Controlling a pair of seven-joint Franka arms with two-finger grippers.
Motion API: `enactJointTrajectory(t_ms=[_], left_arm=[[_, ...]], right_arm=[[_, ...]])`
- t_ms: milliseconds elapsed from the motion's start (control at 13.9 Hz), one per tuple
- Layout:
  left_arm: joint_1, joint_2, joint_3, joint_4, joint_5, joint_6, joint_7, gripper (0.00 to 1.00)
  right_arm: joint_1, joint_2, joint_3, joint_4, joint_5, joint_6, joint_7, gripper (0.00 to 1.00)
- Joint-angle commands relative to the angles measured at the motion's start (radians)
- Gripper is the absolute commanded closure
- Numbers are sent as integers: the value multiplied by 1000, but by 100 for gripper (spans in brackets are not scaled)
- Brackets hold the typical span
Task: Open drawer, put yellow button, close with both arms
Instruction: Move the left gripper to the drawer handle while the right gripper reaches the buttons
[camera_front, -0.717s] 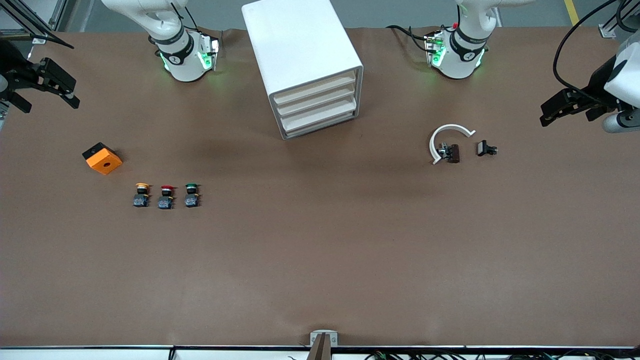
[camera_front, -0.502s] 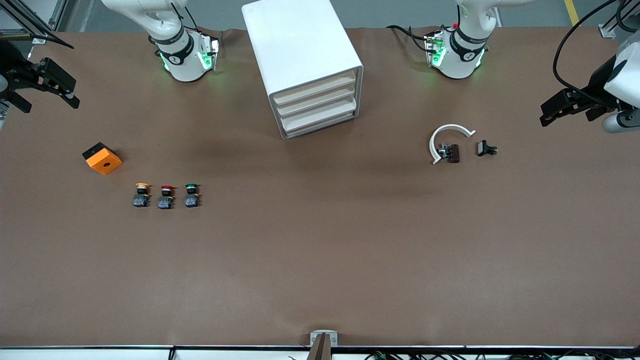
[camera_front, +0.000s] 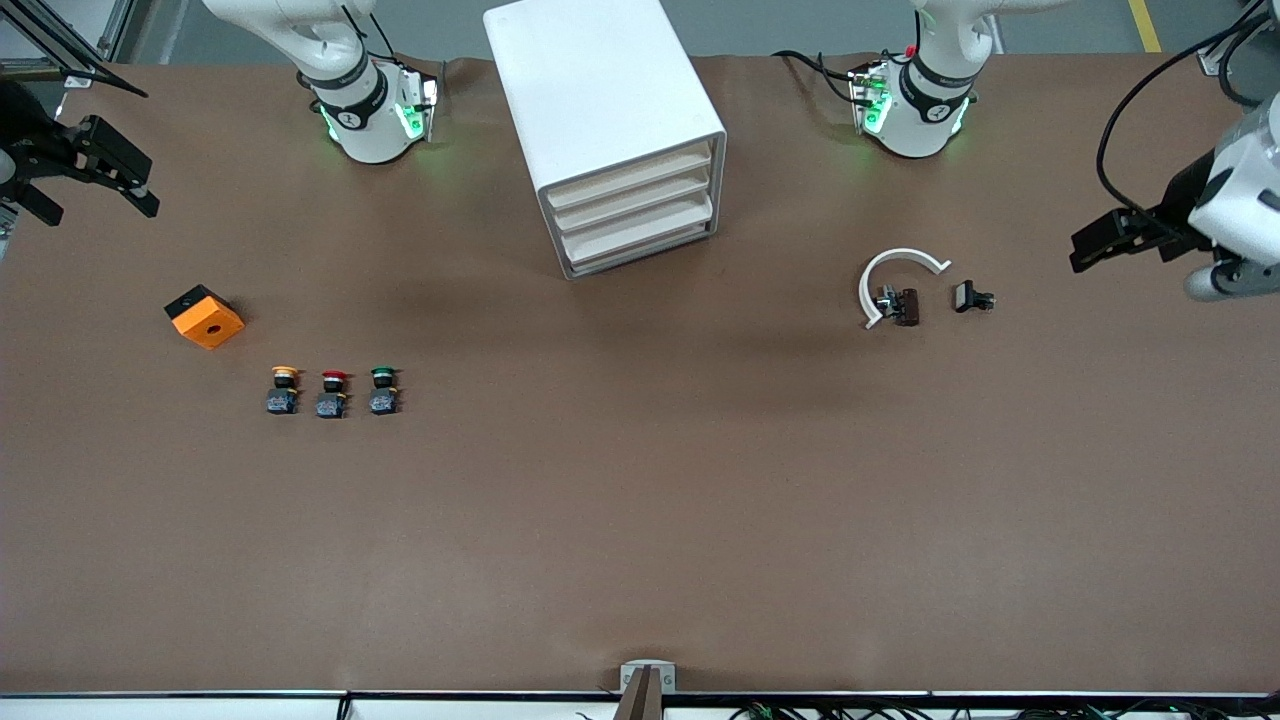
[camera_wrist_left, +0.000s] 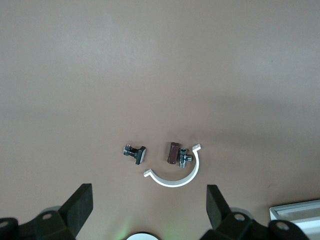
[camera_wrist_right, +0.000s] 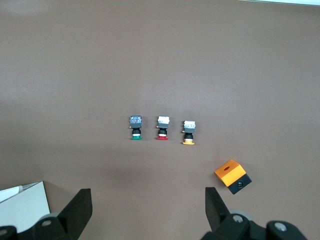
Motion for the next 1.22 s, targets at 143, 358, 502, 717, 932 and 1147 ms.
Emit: enactJointTrajectory(t_ms=[143, 358, 502, 717, 932, 1147], left_arm=[[-17, 83, -10, 34, 7, -13, -104, 0], [-61, 135, -25, 36, 3, -8, -282, 0], [-130, 193, -25, 83, -2, -7, -425, 0], [-213, 262, -25, 123, -46, -7, -607, 0], [-262, 300, -25, 125, -127, -10, -910, 0], [-268, 362, -25, 123, -294, -15, -1315, 0]], right_arm=[[-5, 13, 3, 27, -12, -13, 13, 0], [0, 22, 3, 24, -12, -15, 13, 0], [0, 25, 3, 25, -12, -15, 12, 0], [-2, 27, 3, 24, -12, -15, 12, 0], [-5, 51, 0, 19, -13, -53, 4, 0], [-17, 135, 0, 16, -13, -93, 7, 0]])
